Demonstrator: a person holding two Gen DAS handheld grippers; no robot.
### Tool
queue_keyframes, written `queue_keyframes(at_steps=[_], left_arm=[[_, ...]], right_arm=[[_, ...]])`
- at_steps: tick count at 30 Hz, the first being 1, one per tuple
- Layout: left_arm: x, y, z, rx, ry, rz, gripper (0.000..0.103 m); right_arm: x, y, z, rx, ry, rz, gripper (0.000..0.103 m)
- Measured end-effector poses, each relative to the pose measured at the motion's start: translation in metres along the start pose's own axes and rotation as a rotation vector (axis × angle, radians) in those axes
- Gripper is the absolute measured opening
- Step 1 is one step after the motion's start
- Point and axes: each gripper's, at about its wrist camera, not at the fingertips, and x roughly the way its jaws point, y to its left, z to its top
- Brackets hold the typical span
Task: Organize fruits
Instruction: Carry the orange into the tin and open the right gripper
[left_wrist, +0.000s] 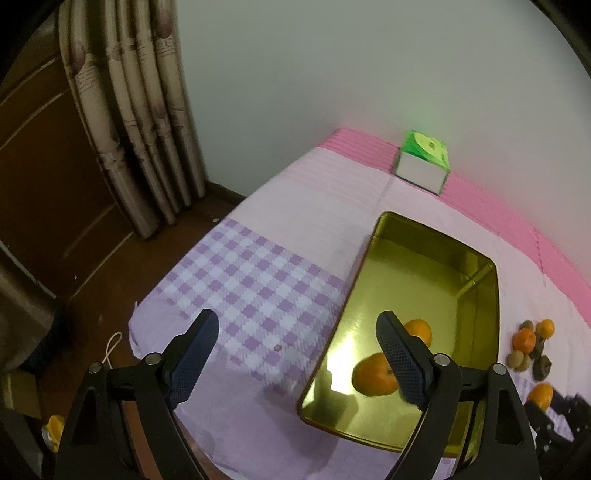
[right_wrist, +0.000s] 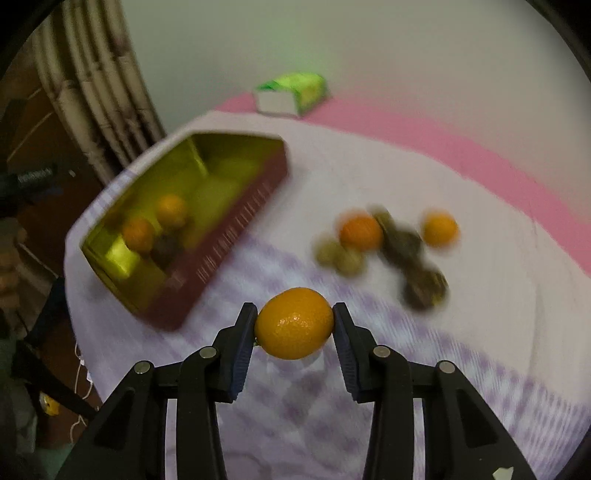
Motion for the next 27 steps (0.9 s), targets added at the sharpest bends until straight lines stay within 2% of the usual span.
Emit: queue_keyframes(at_steps=[4,10,17,27], left_arm=[[0.001,0.008,0.002,-0.040,-0.005,0.014,0.092],[0.007,0.020,0.004,-0.086,0.010,0.022,0.093],[0.009,0.030,0.004,-0.130,0.017,0.020,0.094],[0.010,0.031,0.005,-0.132,0.019,0.020,0.094]], right_arm=[[0.015,0.031,0.030,-0.082,-0.023,0.032,0.038],[0.048,0.065,0.053,-0.161,0.007,0.040,0.038],[0.080,0.076,0.060,-0.202,0.059,0.021,0.038],[0.097,0.080,0.061,-0.229,0.086,0.010,0.038]])
